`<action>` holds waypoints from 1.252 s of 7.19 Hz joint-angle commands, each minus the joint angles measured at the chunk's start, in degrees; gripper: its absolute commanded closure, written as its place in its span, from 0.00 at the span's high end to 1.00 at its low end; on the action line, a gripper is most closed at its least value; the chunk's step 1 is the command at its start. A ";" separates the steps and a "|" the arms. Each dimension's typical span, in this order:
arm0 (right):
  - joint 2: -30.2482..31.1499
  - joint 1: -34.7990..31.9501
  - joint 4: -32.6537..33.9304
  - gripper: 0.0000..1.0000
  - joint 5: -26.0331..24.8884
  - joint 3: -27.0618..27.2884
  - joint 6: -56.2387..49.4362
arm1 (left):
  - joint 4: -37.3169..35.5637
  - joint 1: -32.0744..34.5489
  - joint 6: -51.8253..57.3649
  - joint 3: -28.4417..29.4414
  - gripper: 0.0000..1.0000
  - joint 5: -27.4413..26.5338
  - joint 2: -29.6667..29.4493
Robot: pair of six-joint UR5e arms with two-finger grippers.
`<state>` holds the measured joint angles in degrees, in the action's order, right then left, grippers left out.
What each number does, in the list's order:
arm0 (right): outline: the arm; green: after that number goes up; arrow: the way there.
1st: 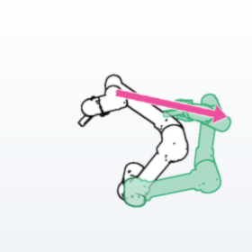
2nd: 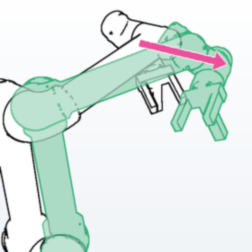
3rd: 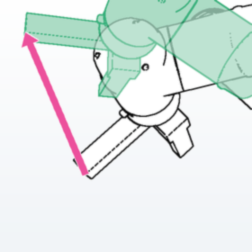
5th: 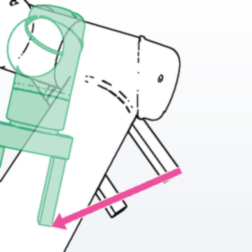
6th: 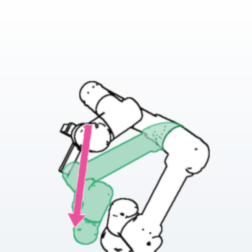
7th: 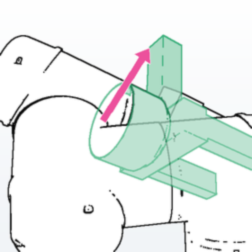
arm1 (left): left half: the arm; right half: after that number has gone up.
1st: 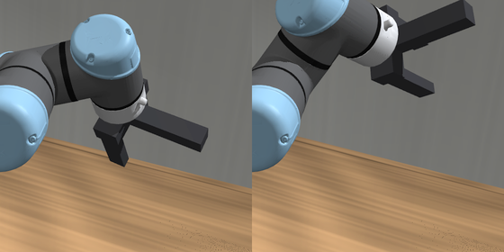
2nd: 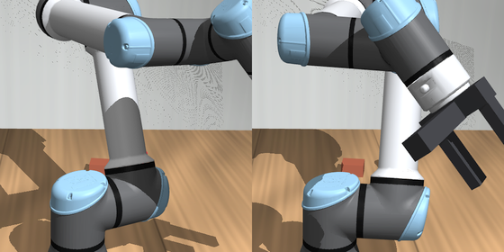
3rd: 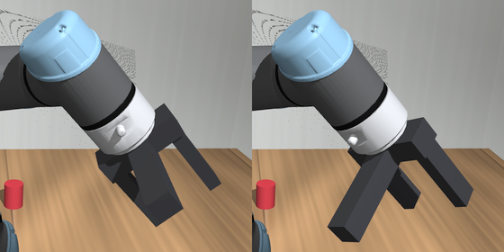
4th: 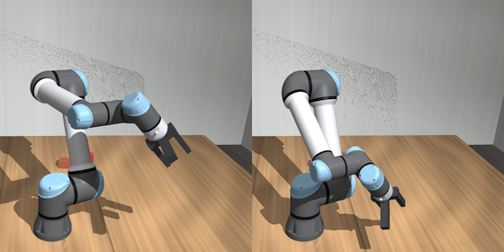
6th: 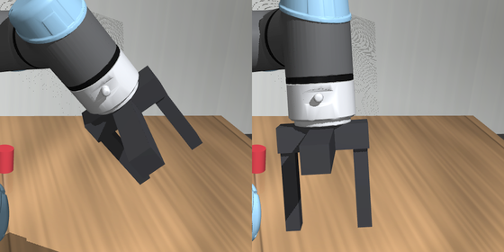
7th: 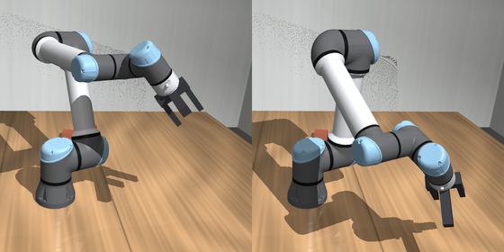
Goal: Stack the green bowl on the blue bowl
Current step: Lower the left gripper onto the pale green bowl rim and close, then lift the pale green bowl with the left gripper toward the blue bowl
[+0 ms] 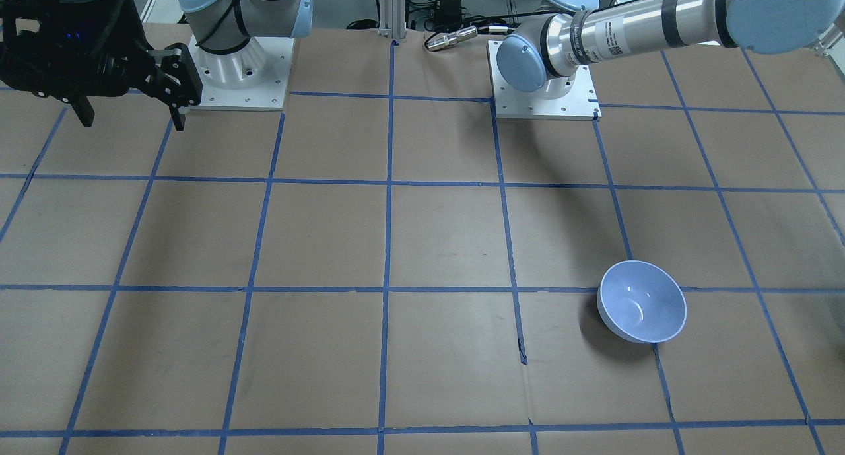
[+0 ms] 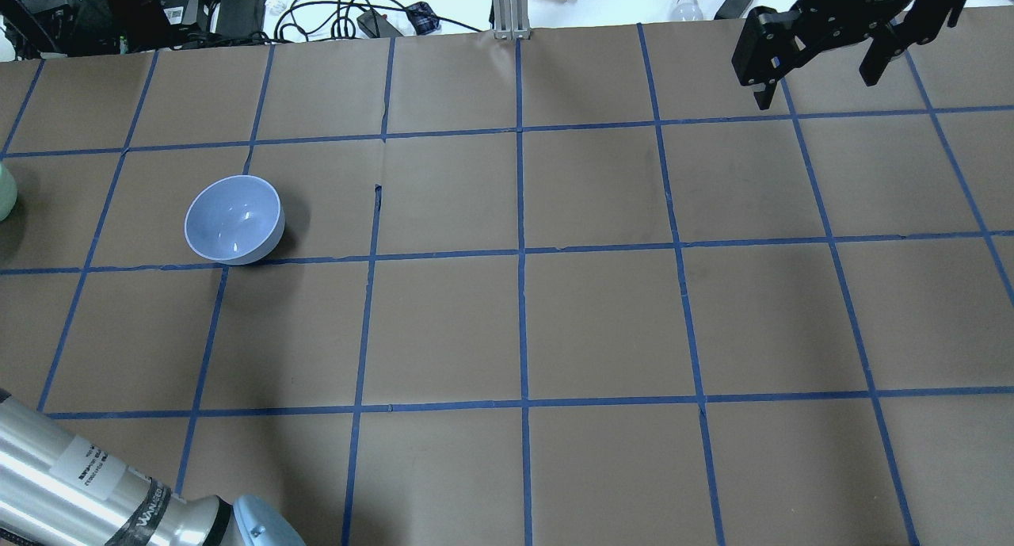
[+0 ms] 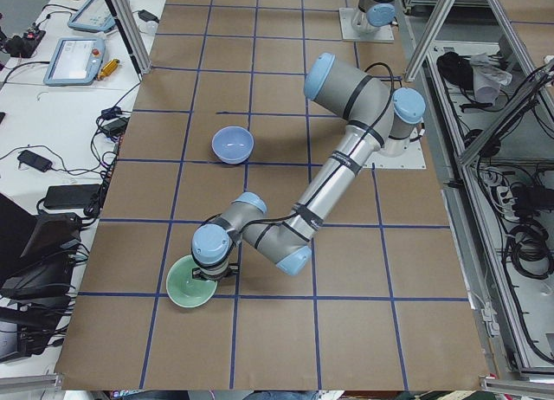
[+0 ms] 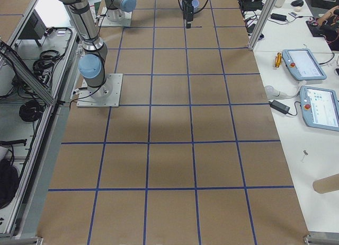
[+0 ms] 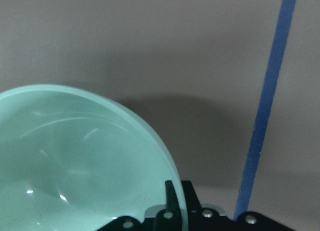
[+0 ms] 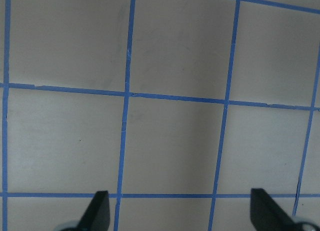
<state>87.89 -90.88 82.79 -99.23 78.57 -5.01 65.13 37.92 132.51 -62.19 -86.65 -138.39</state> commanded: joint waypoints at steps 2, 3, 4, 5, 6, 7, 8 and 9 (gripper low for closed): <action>0.00 0.00 0.00 1.00 0.00 0.00 0.00 | -0.01 0.05 0.12 0.06 0.00 0.08 -0.04; 0.00 0.00 0.00 1.00 0.00 0.00 0.00 | -0.01 0.14 0.64 0.06 0.00 0.08 0.22; 0.00 0.00 0.00 1.00 0.00 0.00 0.00 | -0.01 0.31 0.82 -0.12 0.00 0.08 1.10; 0.00 0.00 0.00 1.00 0.00 0.00 0.00 | 0.17 1.53 0.73 -0.73 0.00 -0.01 2.67; 0.00 0.00 0.00 1.00 0.00 0.00 0.00 | 0.26 3.20 0.82 -2.74 0.00 -0.71 5.12; 0.00 0.00 0.00 1.00 0.00 0.00 0.00 | 0.34 3.82 0.56 -5.80 0.00 -0.71 8.28; 0.00 0.00 0.00 1.00 0.00 0.00 0.00 | 0.26 4.26 -0.14 -9.49 0.00 -0.63 11.79; 0.00 0.00 0.00 1.00 0.00 0.00 0.00 | 0.08 5.57 -0.49 -13.61 0.00 -0.36 15.48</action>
<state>87.89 -90.88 82.79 -99.23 78.57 -5.01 65.36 42.27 132.51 -71.28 -87.20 -127.14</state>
